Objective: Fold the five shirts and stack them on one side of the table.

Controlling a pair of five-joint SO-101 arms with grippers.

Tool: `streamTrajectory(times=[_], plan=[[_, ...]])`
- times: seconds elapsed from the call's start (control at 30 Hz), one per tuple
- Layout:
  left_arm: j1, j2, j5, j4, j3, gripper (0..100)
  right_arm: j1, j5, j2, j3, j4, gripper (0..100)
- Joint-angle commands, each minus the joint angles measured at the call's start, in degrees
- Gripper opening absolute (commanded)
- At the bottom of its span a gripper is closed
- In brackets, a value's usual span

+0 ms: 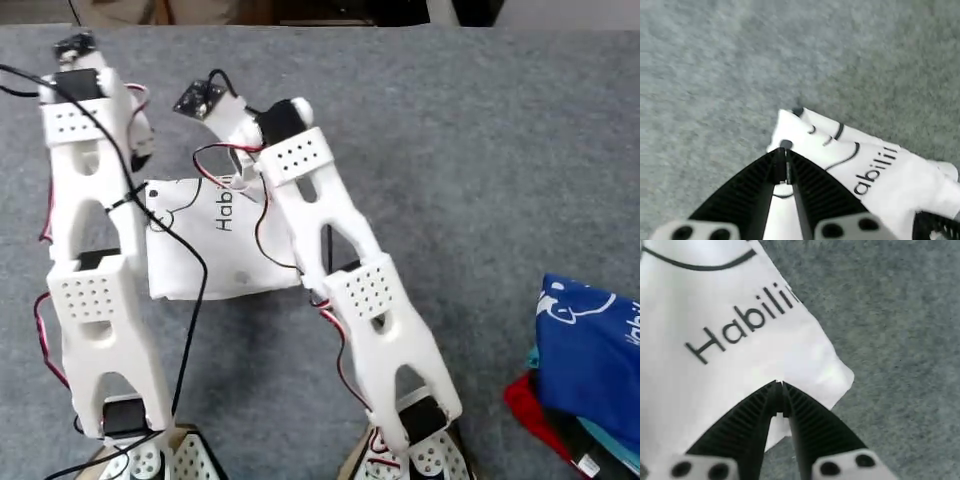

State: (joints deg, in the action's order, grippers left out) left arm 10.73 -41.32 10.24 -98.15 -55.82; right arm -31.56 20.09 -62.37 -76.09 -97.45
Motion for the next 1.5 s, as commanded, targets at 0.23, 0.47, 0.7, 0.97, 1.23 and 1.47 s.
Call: streamTrajectory(times=[0.23, 0.47, 0.7, 0.97, 1.23, 1.47], plan=[[-1.6, -2.6, 3.9, 10.1, 11.0, 2, 6.9, -0.4, -3.2, -3.2, 7.6, 0.5], [0.1, -11.8, 4.0, 13.8, 9.0, 2, 7.4, -0.2, -6.3, -3.2, 8.4, 0.5], [0.9, -11.9, 4.0, 12.7, 2.3, 2, 7.7, -0.2, -5.5, -4.7, 9.5, 0.5], [-1.6, -11.9, 6.3, 5.1, -9.1, 2, 7.4, -0.5, 1.2, -18.2, -2.7, 0.5], [-1.3, -11.4, 6.1, -1.4, -16.5, 2, 8.7, -5.1, 14.8, -11.0, -5.0, 0.5], [1.6, -11.6, -1.5, -2.6, -22.6, 2, 6.6, -5.3, 33.6, 20.8, -5.0, 0.5]])
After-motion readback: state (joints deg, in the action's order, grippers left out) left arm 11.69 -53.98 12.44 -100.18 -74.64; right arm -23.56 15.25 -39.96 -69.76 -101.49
